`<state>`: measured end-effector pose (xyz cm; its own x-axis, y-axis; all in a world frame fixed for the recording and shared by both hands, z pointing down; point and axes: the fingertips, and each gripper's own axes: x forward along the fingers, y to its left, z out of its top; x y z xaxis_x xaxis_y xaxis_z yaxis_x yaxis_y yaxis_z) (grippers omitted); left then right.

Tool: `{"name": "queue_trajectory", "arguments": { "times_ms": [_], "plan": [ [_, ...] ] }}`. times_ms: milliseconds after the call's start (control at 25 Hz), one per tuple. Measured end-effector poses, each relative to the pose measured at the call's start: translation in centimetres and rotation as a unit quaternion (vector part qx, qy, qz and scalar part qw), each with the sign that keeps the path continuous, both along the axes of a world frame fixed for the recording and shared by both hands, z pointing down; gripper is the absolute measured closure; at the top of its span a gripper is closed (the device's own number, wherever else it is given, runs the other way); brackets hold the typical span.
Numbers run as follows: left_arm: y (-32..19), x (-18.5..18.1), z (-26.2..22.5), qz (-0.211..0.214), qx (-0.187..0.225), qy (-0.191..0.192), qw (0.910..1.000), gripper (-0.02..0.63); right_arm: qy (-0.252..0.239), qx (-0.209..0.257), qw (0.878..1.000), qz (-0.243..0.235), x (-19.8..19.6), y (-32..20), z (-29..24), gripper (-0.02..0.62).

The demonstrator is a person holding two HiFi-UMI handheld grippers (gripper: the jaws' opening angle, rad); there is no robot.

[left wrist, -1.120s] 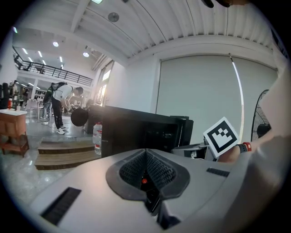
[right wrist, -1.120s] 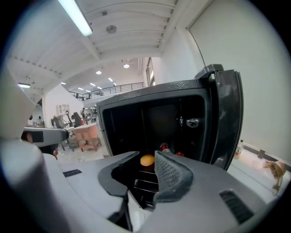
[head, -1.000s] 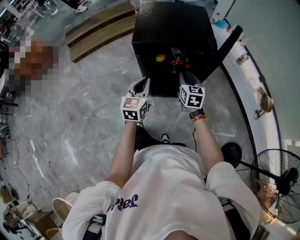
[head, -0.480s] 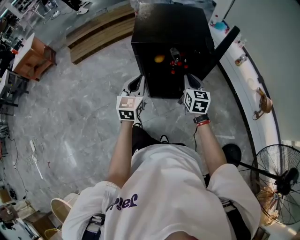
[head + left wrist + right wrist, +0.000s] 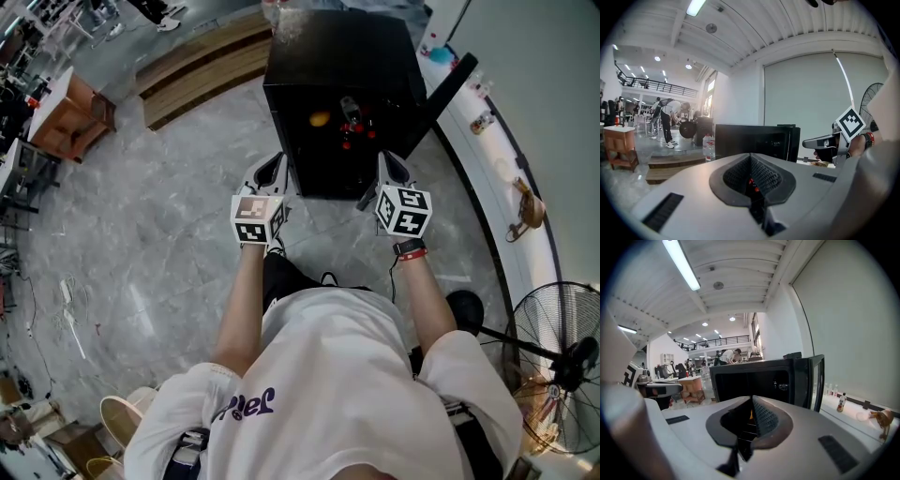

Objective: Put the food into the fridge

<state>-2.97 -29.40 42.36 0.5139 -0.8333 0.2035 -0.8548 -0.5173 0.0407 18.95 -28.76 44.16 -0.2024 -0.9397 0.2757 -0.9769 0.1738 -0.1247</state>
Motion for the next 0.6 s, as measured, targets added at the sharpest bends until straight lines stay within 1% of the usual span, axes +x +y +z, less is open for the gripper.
{"name": "queue_trajectory", "arguments": {
  "times_ms": [360, 600],
  "plan": [
    [1.2, 0.1, -1.1, -0.003, 0.014, 0.002, 0.9999, 0.588, 0.003, 0.017, 1.000, 0.005, 0.4, 2.0, -1.8, 0.580],
    [1.2, 0.4, -1.5, -0.006, 0.017, 0.006, 0.9998, 0.588, 0.008, 0.033, 0.999, 0.007, 0.1, 2.2, -2.7, 0.580]
  ]
}}
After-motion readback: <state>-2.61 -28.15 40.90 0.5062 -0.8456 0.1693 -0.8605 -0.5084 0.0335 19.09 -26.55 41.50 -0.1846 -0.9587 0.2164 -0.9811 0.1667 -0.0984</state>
